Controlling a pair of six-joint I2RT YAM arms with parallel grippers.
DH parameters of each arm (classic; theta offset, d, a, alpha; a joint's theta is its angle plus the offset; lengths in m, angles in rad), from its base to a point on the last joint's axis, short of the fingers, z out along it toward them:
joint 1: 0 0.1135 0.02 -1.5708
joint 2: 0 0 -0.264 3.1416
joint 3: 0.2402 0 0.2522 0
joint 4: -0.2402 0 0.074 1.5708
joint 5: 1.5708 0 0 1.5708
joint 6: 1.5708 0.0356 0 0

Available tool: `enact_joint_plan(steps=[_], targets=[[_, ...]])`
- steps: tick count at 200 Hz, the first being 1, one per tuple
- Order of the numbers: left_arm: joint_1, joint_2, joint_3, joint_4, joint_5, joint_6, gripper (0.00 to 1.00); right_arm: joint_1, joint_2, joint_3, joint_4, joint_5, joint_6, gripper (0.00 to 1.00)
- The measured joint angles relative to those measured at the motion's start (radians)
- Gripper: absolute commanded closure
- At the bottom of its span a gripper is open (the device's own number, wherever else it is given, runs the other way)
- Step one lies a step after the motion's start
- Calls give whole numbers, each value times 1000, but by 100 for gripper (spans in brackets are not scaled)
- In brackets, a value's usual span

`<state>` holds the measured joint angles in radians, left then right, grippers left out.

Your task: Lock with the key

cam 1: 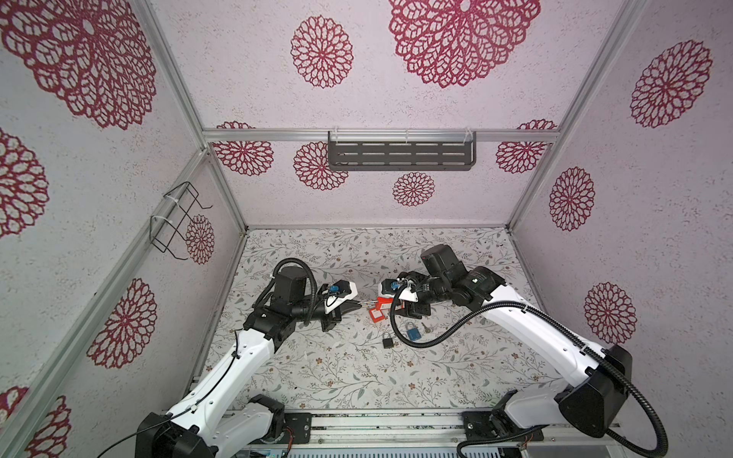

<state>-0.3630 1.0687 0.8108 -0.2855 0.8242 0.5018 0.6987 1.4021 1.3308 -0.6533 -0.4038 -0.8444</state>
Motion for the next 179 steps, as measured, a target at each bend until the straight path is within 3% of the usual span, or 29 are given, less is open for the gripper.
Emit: enact_joint_plan(steps=[84, 179], targets=[[6, 21, -9, 56, 104, -50, 100, -15, 74, 53, -76, -90, -17, 70], [6, 34, -9, 50, 132, -15, 100, -15, 103, 100, -190, -147, -84, 85]])
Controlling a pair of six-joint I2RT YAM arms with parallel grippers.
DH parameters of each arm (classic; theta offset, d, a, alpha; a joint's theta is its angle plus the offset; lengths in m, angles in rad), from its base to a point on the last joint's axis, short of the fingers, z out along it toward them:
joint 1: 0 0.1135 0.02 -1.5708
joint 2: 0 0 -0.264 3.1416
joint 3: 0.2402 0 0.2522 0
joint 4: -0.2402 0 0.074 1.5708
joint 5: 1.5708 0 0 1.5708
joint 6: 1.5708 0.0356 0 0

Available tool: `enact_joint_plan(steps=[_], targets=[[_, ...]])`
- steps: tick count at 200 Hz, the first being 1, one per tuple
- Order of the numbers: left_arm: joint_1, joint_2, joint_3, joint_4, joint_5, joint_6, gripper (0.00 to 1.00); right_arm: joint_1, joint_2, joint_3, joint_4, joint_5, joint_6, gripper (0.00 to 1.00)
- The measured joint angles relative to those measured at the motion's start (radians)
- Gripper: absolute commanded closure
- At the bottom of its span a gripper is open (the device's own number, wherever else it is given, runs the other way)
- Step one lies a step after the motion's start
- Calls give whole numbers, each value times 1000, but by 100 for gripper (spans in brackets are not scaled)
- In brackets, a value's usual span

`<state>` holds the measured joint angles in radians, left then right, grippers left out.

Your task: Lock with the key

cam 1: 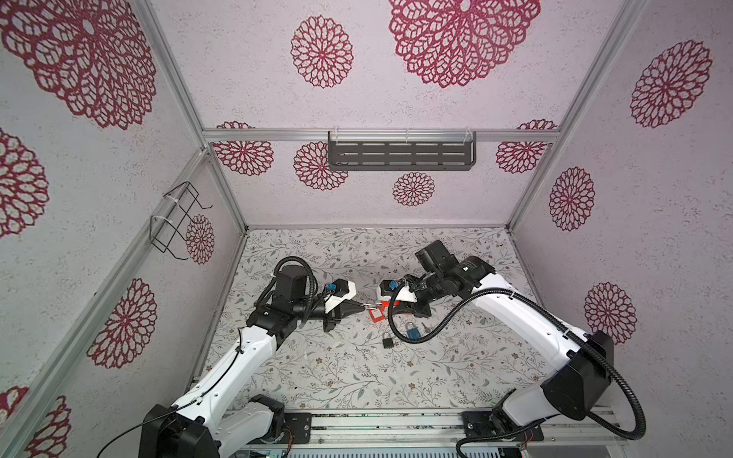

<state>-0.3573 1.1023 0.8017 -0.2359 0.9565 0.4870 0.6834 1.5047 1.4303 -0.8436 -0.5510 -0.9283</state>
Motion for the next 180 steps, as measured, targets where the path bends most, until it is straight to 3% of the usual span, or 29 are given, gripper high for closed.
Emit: enact_joint_plan(steps=[66, 132, 180], targets=[[-14, 0, 0, 2, -6, -17, 100, -7, 7, 0, -8, -24, -14, 86], [-31, 36, -27, 117, 7, -119, 100, -8, 10, 0, -7, -17, -13, 87], [-43, 78, -31, 167, 8, -129, 100, -6, 10, -12, 13, 8, 1, 87]])
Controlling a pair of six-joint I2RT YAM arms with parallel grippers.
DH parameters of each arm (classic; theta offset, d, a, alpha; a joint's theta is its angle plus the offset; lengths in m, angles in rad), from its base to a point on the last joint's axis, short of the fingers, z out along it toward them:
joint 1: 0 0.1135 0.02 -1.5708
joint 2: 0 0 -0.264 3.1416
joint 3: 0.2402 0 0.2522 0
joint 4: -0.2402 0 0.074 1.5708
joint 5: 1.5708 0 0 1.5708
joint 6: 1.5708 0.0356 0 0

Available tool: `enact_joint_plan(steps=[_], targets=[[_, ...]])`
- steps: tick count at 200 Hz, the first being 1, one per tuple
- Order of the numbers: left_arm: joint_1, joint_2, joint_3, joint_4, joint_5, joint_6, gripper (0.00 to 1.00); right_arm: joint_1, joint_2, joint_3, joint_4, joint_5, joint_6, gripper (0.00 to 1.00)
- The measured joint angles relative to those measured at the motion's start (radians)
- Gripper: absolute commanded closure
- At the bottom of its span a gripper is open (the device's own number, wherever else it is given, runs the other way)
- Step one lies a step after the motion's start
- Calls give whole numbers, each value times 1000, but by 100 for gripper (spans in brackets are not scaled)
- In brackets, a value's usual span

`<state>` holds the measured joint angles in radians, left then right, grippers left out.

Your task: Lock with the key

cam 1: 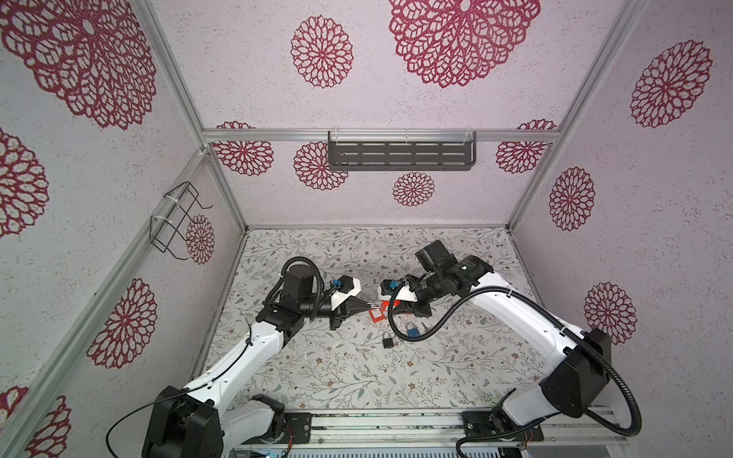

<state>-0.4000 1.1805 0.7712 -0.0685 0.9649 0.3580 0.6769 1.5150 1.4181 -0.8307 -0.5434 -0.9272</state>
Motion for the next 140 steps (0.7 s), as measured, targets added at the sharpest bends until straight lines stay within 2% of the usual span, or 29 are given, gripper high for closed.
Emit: enact_joint_plan(steps=[48, 72, 79, 90, 115, 126, 140], targets=[[-14, 35, -33, 99, -18, -38, 100, 3, 23, 5, 0, 23, 12, 85], [-14, 59, -68, 162, -35, -70, 100, 2, 56, 11, -10, 43, 12, 79], [-14, 64, -75, 171, -39, -76, 100, 2, 62, 11, -13, 48, 11, 75], [-14, 65, -82, 182, -38, -86, 100, 4, 63, 11, -12, 58, 10, 63], [-16, 61, -82, 197, -26, -108, 100, 28, 56, 24, 42, 77, -5, 50], [-5, 57, -82, 199, -14, -116, 100, 35, 42, 21, 56, 92, -12, 40], [15, 51, -82, 201, 0, -121, 100, 33, 10, 9, 62, 113, -16, 33]])
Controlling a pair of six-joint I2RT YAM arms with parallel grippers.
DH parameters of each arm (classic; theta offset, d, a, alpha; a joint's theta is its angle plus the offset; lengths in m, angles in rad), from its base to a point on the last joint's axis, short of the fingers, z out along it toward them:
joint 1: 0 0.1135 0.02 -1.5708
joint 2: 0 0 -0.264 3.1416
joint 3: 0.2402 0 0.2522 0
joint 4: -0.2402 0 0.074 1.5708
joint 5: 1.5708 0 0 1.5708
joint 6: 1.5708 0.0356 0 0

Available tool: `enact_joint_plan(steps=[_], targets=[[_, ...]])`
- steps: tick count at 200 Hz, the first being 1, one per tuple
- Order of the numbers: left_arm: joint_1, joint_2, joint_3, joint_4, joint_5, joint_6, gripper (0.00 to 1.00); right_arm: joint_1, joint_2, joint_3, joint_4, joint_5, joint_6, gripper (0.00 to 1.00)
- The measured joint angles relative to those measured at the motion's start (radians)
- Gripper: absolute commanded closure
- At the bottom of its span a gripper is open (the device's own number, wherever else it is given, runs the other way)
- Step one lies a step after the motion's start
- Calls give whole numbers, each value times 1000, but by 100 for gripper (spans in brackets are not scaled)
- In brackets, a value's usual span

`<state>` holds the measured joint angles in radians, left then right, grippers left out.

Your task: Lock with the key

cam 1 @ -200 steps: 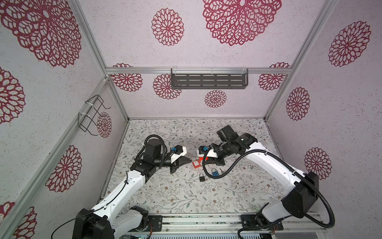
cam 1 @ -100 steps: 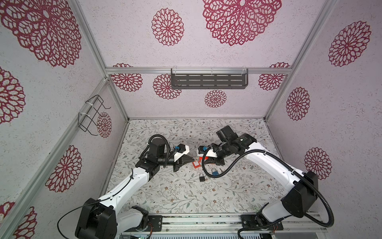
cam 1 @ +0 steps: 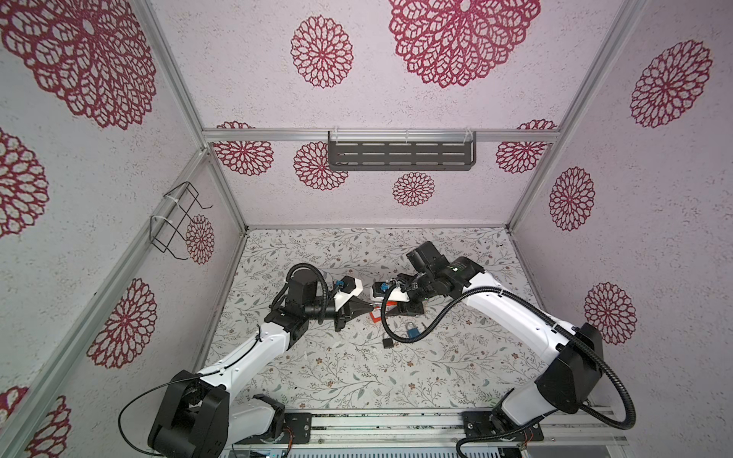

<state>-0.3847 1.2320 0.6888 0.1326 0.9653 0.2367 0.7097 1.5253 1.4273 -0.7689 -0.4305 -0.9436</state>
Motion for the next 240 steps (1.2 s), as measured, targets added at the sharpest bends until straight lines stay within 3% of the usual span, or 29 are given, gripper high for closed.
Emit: enact_joint_plan(steps=[40, 94, 144, 194, 240], targets=[[45, -9, 6, -14, 33, 8, 100, -29, -89, -28, -31, 43, 3, 25], [47, -13, 42, -111, 61, 90, 100, -140, -183, -71, -88, 39, 30, 44], [47, -24, 61, -173, 65, 142, 100, -159, -101, 47, -179, -53, 48, 55], [37, -25, 77, -188, 63, 171, 100, -159, -13, 122, -256, -160, 78, 54], [24, -24, 81, -199, 62, 185, 100, -158, 19, 136, -280, -186, 105, 61]])
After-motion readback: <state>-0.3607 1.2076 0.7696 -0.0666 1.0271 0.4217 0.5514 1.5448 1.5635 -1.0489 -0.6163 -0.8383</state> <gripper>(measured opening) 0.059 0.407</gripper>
